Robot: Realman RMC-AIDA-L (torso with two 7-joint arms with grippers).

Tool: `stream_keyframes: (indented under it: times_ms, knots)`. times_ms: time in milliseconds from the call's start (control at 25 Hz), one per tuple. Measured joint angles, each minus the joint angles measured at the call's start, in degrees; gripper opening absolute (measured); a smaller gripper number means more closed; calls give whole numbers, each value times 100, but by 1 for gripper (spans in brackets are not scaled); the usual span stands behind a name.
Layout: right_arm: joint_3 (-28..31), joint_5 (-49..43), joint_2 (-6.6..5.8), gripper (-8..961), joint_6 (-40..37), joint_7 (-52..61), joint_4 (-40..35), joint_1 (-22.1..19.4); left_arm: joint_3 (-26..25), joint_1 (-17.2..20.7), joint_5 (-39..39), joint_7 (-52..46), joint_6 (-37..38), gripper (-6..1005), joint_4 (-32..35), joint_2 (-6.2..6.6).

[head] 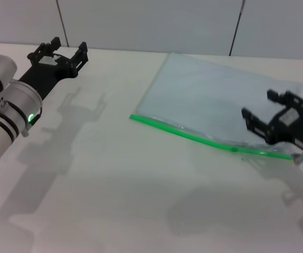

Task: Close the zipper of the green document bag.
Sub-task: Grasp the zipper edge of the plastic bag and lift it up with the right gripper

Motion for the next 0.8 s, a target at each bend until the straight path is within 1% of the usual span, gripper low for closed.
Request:
stream_keyframes:
  times_ms: [40,80,120,200,280,360,480,600,680,800]
  knots:
    - [-2,-50,-43,617,-148,-8,-39,-17,0,4,0,0,0,705,0,1]
    - [-3,-154,-115,614,-462,-37,-156,-34,0,9,0,0,0,705,0,3]
    - [-3,-154,-115,611,-462,-37,-156,-34,0,9,0,0,0,705,0,5]
    - [10,-262,-184,606,-821,-87,-303,-43,0,9,0,0,4,705,1,8]
    - [26,-323,-203,601,-1065,-184,-414,-48,0,22,0,0,15,705,2,9]
    - [57,-335,-189,597,-1280,-417,-518,-70,0,43,0,0,39,705,2,9]
    - [179,-334,-123,592,-1478,-830,-668,-188,-2,50,-5,0,58,704,3,12]
    - [444,-334,-39,588,-1744,-1365,-884,-416,-10,56,-9,0,60,704,3,16]
    - [726,-337,77,585,-2047,-1853,-1015,-623,-15,64,-9,0,64,704,3,17]
    - [1213,-341,348,586,-2453,-2752,-1182,-1016,-27,74,-9,0,69,704,3,18]
